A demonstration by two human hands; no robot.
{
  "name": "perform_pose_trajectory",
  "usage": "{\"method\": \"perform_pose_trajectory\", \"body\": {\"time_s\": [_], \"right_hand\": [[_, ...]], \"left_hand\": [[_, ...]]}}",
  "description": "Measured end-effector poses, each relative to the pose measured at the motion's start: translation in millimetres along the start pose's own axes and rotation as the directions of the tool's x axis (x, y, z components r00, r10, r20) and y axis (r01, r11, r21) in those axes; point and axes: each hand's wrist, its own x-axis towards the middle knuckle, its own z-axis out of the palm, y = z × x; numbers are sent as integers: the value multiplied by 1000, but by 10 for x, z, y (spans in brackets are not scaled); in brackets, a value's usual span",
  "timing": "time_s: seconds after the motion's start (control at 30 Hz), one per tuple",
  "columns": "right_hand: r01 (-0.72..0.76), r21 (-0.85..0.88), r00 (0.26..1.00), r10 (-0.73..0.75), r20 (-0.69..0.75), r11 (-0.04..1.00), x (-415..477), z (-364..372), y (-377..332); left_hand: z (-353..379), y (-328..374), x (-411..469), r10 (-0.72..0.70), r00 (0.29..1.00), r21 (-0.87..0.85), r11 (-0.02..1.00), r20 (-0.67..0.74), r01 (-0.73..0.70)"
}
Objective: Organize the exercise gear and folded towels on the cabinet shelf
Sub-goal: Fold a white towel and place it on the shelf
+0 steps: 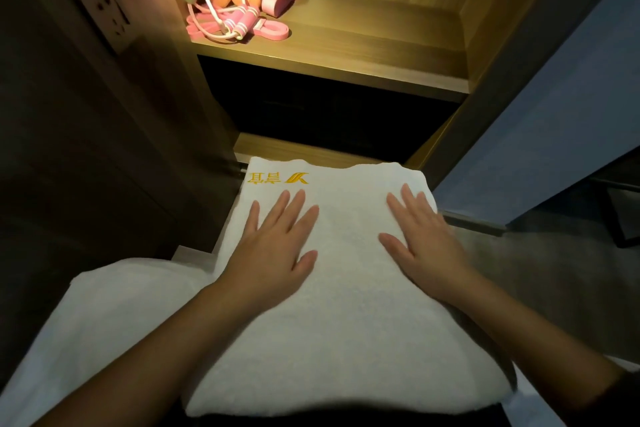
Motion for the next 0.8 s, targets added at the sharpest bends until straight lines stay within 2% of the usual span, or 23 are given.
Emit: {"method": "perform_pose_trajectory", "body": {"time_s": [0.03,0.1,0.17,0.23,0.33,0.4,0.43,0.5,0.57,0.6,0.67,0.73,0.8], "right_hand": [[-118,134,993,116,24,984,-13,-27,25],[-347,419,938,321,133,839,-2,-86,103],[-442,558,892,409,192,703,5,-137,154],[-430,542,883,462,85,722,-10,-158,156],[-322,521,865,470,-178,791,-43,-166,113],[-275,621,843,494,-211,734,-63,-200,114],[-290,690,833,530,-159,663,-76,-235,126],[-406,794,814,574,88,453,-98,-345,154],[-551,795,790,463,401,253,-121,-465,177],[-593,786,777,379,503,173,-125,-512,181],[-601,791,783,277,557,111,-100,-563,212],[-577,814,798,255,546,61,-66,-581,253],[-562,818,804,152,575,-124,-43,-568,284]], "left_hand": [[-17,45,9,17,1000,-36,999,-6,-17],[-38,173,65,73,997,-88,993,-27,-75],[-25,339,163,152,988,-82,985,-38,-154],[18,516,296,207,978,-47,977,-36,-209],[91,685,446,213,977,6,977,-26,-213],[142,702,479,201,979,37,979,-34,-200],[161,694,480,199,979,46,979,-36,-198],[189,681,480,193,981,55,980,-30,-192],[200,682,480,175,984,78,982,-7,-174],[200,685,481,164,986,90,982,2,-163],[193,686,482,151,988,91,984,10,-151],[186,688,477,153,988,71,986,3,-153],[183,686,470,151,988,16,988,-34,-151]]}}
